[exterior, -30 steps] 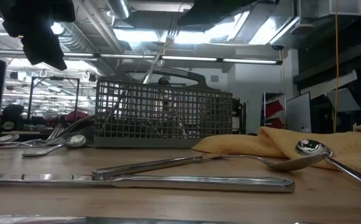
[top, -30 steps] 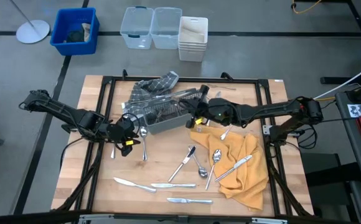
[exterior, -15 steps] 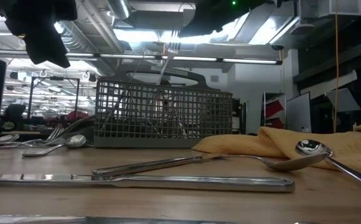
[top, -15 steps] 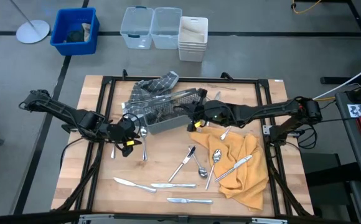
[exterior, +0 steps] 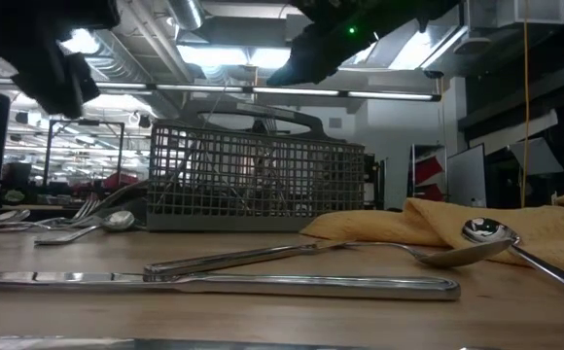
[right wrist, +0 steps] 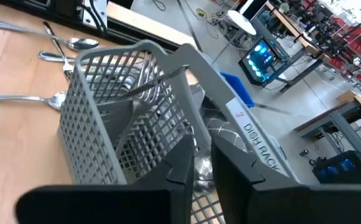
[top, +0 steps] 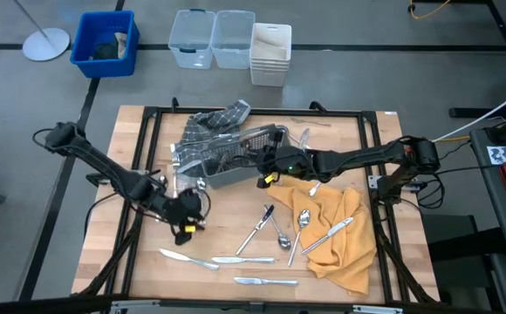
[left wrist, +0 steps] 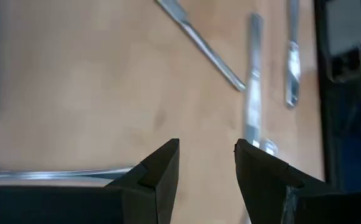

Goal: Sort silverware
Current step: Put the silver knife into the gray silverware basket

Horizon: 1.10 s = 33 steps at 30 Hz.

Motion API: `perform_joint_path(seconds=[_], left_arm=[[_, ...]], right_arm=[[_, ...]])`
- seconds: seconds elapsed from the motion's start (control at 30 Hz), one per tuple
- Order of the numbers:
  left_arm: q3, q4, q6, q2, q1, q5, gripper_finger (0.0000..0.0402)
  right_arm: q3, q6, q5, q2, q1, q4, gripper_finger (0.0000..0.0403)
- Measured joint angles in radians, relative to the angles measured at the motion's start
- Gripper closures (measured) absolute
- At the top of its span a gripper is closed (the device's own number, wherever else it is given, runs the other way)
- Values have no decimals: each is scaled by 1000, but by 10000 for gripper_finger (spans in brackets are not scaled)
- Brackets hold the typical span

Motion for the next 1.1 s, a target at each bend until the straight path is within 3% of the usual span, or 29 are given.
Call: perform_joint_path(seconds=[0.23,0.63,0.87,1.1], left_arm=[[0,79,-13,139,-75,114,261],[0,87,-76,208,-141,118,261],[0,112,-41,208,-169,118,261],[0,100,-19,209,-224,128,261]], right_arm=[[0,0,5,0,2,2,297],[40,7,1,0,3,-5,292],[61,190,-132,-1,3,-15,292],[60,362,-405,-1,3,-65,292]])
